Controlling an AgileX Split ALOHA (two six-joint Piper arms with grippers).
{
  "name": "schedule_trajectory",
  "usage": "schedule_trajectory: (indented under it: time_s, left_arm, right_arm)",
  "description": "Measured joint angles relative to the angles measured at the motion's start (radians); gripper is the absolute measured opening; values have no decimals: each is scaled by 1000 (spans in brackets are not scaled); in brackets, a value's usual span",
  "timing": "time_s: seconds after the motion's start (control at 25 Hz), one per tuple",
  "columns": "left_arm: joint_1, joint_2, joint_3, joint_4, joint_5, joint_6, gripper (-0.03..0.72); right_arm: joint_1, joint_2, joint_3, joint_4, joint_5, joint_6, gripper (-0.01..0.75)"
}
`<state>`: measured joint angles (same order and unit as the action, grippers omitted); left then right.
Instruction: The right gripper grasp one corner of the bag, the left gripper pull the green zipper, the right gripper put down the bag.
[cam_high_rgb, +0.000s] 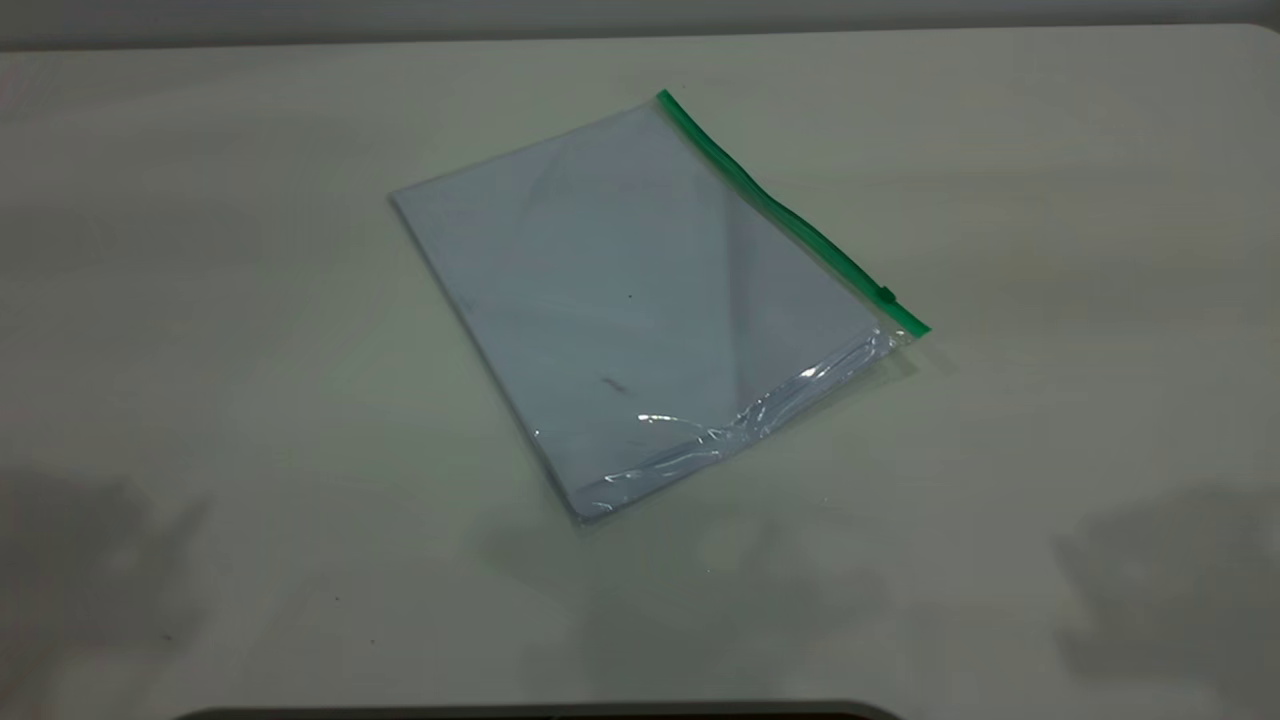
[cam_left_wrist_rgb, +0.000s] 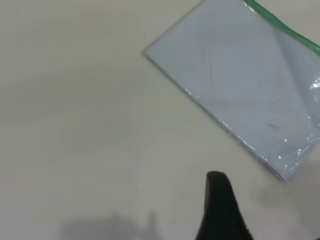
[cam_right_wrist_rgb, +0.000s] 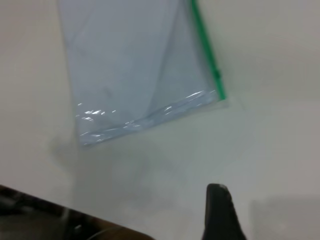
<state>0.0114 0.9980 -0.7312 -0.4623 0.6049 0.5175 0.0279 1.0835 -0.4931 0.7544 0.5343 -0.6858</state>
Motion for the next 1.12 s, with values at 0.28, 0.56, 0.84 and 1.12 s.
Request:
schedule_trajectory:
  time_s: [0.28,0.56,0.84,1.12]
  left_arm:
    - [0,143,-47,-76,-65,100,546]
    - [0,228,-49,-117,-92,177,546]
    - [0,272,-63,-127,-111,189,546]
    - [0,285,-74,-144,-114,190,546]
  right_arm:
    - [0,455,-43,613,-96,-561,522]
    - [-4,871,-171,1001,61,-917,522]
    - [-106,1172,-314,1032,154,-965,522]
    - [-160,1373,-427,1041,316,-1002,522]
